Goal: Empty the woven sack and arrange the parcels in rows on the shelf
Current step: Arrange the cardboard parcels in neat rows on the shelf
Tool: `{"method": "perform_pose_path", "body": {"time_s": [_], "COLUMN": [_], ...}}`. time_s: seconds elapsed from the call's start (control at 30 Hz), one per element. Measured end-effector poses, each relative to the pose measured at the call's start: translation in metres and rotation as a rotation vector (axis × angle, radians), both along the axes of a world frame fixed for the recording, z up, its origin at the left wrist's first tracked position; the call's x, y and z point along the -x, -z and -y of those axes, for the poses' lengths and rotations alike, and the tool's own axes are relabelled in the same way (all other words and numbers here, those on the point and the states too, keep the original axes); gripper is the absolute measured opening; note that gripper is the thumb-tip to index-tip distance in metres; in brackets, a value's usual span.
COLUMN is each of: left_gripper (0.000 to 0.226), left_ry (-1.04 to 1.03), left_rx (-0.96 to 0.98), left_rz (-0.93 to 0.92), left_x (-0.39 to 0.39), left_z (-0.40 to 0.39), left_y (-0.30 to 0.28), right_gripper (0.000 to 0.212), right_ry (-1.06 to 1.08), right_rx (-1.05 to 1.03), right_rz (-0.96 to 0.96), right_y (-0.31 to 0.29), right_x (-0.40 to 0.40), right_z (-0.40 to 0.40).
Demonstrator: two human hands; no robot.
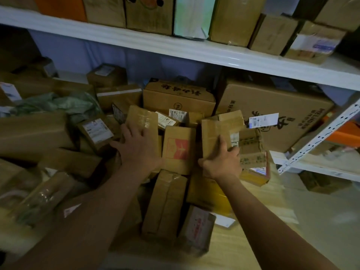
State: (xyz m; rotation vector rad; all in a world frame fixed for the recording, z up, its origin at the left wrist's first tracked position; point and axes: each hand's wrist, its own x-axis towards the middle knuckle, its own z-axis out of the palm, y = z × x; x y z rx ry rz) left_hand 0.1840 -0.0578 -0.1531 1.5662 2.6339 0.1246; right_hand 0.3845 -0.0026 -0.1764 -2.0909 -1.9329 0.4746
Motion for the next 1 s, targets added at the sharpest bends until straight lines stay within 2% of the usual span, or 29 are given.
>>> {"method": "perform_pose_path", "body": {"time_s": [0.17,0.27,0.37,0.5,0.6,0.7,0.83,0.93,1.0], "left_gripper": [0.108,0.099,0.094,0.075,0.068,0.070,0.069,0.066,0.067], "left_ry": [-0.115,-0.129,-0.089,-0.002,0.066,0.095,0.143,0.144,0.129], "left_rx": [-0.012,-0.089,-0.065,0.028,-0.025,-0.087,-0.282,-0.431,-0.521], "left_rz": [0.101,0.054,-0.031,-0.102,-0.136,-0.150,-0.120,0.010,0.122], "left_x": [-0.009,-0.007,-0.016,-0.026,-0.029,-0.038,-0.066,-0.086,-0.097], "left_z": [-0.012,-0.015,-0.020,-0.024,-0.028,-0.033,-0.042,-0.052,-0.059], "left_y": [-0.007,-0.008,-0.008,-0.002,-0.002,-0.006,-0.019,-0.033,-0.039], "right_gripper": [0.090,0.091,0.091,0.087,0.084,0.090,0.104,0.089,0.088], "right_ry": [0.030,0.030,0.008,0.003,-0.029,-0.023,0.055,0.045,0.081], "right_rx": [0.012,0.020,0.023,0.033,-0.017,0.006,0.040,0.079,-0.020], "right_rz": [-0.247,-0.446,-0.364,-0.226,-0.108,-0.303,-0.615,-0.842,-0.967], "right_y": [-0.012,-0.017,-0.021,-0.026,-0.023,-0.022,-0.024,-0.030,-0.033], "right_x": [-0.034,-0.048,-0.052,-0.053,-0.053,-0.054,-0.058,-0.066,-0.076], "right_z": [-0.010,-0.010,-0.009,-0.010,-0.007,-0.011,-0.022,-0.030,-0.036]}}
